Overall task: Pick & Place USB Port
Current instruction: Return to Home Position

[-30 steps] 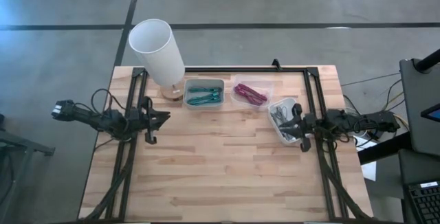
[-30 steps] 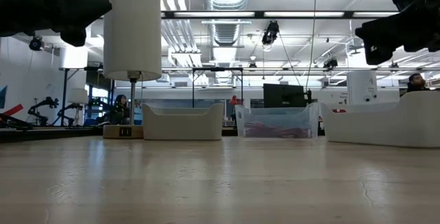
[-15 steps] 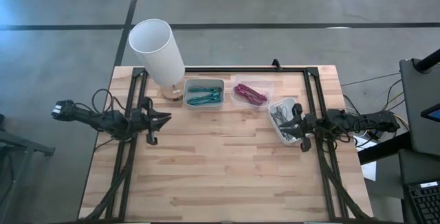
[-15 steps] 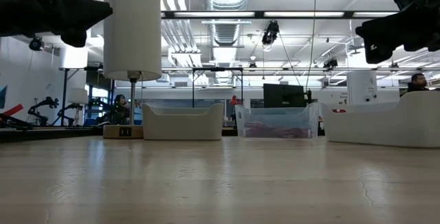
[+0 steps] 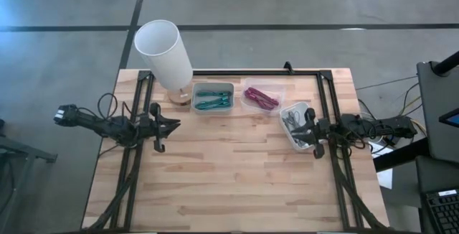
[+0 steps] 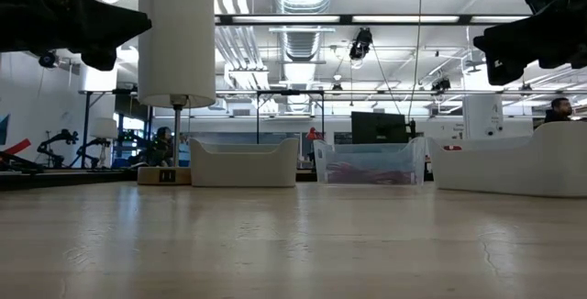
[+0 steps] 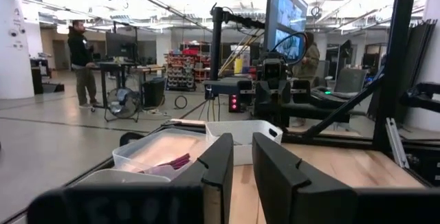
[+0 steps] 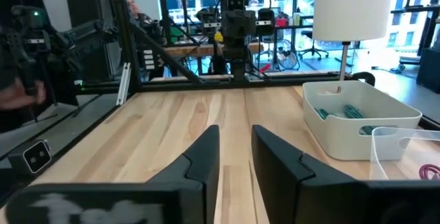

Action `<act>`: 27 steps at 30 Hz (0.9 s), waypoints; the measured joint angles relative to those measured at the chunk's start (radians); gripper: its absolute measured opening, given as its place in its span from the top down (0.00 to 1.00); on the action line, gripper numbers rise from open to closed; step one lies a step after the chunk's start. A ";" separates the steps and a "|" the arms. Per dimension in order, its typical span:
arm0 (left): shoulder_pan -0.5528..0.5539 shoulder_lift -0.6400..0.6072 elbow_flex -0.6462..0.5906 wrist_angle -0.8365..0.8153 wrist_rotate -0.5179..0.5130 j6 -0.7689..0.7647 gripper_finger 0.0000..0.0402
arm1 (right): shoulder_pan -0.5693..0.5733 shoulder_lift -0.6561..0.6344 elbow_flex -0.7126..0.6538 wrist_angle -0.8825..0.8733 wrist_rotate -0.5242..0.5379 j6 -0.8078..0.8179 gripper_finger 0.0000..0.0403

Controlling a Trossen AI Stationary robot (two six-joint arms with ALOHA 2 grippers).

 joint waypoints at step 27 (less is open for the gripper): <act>0.000 0.000 -0.001 -0.006 0.000 -0.002 0.85 | 0.000 0.000 0.000 0.000 0.001 -0.004 0.82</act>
